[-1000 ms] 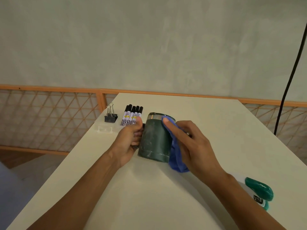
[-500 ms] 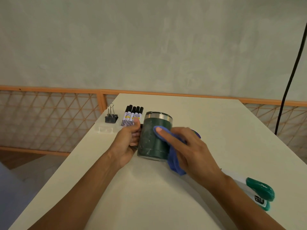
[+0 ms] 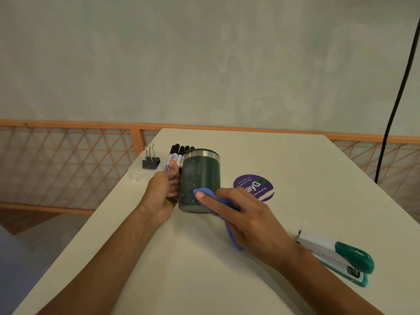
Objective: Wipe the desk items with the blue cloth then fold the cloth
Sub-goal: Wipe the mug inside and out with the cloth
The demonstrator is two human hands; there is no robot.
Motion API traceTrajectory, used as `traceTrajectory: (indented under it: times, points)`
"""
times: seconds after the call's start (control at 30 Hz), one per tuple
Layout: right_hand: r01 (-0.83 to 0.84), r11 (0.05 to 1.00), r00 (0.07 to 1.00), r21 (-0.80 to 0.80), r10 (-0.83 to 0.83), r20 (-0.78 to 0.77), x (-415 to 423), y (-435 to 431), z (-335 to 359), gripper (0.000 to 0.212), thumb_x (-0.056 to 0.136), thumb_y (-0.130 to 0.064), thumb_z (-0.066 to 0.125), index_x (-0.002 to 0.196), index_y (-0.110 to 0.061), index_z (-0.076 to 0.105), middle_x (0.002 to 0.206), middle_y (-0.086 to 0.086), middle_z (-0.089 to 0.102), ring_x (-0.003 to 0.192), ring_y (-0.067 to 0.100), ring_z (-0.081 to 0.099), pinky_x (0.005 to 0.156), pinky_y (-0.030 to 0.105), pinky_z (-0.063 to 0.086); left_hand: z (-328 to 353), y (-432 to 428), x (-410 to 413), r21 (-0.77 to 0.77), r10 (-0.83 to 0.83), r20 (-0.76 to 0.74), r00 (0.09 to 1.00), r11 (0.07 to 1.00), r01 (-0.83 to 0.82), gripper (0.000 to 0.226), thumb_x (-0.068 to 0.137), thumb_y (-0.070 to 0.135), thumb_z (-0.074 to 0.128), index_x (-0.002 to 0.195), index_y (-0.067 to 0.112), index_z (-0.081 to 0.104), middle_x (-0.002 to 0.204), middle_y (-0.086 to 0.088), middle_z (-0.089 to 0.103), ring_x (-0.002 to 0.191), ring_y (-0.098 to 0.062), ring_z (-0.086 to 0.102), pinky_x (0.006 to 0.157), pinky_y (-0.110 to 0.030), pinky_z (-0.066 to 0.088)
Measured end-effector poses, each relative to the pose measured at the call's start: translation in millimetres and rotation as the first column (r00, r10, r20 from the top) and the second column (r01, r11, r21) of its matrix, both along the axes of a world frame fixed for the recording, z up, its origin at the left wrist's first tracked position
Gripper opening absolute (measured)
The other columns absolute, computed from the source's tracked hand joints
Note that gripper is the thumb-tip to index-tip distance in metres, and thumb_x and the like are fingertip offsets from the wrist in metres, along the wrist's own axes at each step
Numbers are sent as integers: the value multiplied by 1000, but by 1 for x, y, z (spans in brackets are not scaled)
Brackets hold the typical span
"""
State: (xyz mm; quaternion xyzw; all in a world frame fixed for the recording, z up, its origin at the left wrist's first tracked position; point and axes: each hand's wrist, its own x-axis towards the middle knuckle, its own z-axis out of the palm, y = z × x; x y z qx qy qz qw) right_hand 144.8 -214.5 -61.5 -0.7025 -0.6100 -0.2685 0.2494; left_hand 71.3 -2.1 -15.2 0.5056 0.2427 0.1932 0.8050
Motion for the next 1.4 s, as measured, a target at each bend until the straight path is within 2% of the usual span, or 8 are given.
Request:
traceTrajectory:
  times: [0.13, 0.33, 0.57, 0.8, 0.97, 1.1, 1.3, 1.4]
  points:
    - [23, 1000, 999, 15, -24, 26, 7, -5, -1, 70, 100, -4, 72, 160, -26, 46, 130, -2, 54, 94, 22, 54, 71, 39, 53, -10, 10, 5, -82, -27, 15, 1000, 996, 28, 45, 110, 41, 55, 72, 17, 54, 51, 9, 40, 38, -6, 28, 37, -16, 24]
    - [16, 999, 994, 35, -20, 111, 14, -12, -2, 54, 112, -21, 51, 163, -29, 36, 133, -5, 50, 98, 21, 58, 72, 39, 57, -7, 18, 3, -130, -5, 65, 998, 991, 13, 40, 111, 35, 56, 76, 17, 56, 52, 8, 36, 37, -6, 25, 34, -16, 25]
    - [65, 997, 987, 36, -69, 142, 17, -15, -4, 63, 100, -24, 61, 159, -26, 41, 134, -2, 50, 105, 21, 61, 79, 37, 62, -6, 19, 1, -127, -2, 79, 997, 992, 12, 42, 112, 33, 55, 73, 18, 54, 52, 8, 35, 38, -5, 24, 34, -16, 26]
    - [58, 998, 990, 39, -62, 124, 23, -18, -5, 68, 98, -15, 69, 159, -28, 44, 133, -3, 52, 105, 21, 60, 76, 38, 61, -1, 19, -2, -139, 38, 85, 996, 990, -26, 43, 111, 33, 56, 71, 17, 59, 54, 7, 36, 40, -6, 26, 37, -16, 24]
    - [25, 997, 993, 73, -33, 113, 11, -10, -1, 43, 115, -24, 42, 158, -26, 48, 132, -2, 54, 97, 21, 57, 74, 32, 55, -3, 13, 1, -72, 44, 53, 998, 997, -40, 45, 111, 37, 57, 70, 18, 60, 58, 7, 37, 40, -5, 26, 36, -15, 22]
    - [13, 999, 996, 51, -17, 84, 8, -6, -1, 43, 116, -25, 40, 158, -27, 50, 133, 0, 56, 98, 22, 56, 72, 38, 56, -6, 8, 5, -32, 6, 23, 1000, 999, -6, 48, 112, 40, 54, 71, 17, 63, 52, 8, 43, 36, -5, 30, 36, -16, 22]
    - [78, 994, 991, 71, -85, 102, 23, -16, -5, 57, 106, -15, 58, 160, -29, 45, 129, -2, 55, 101, 21, 58, 72, 34, 56, -2, 16, -1, -142, 64, 89, 994, 989, -50, 44, 112, 35, 56, 72, 17, 57, 52, 8, 35, 37, -6, 26, 36, -15, 23]
    - [67, 995, 993, 73, -73, 92, 22, -17, -7, 58, 106, -13, 59, 160, -29, 46, 129, 0, 57, 101, 21, 58, 72, 36, 56, 1, 14, -1, -55, 72, 81, 994, 996, -68, 44, 112, 37, 54, 73, 17, 55, 52, 8, 38, 37, -5, 28, 37, -15, 23]
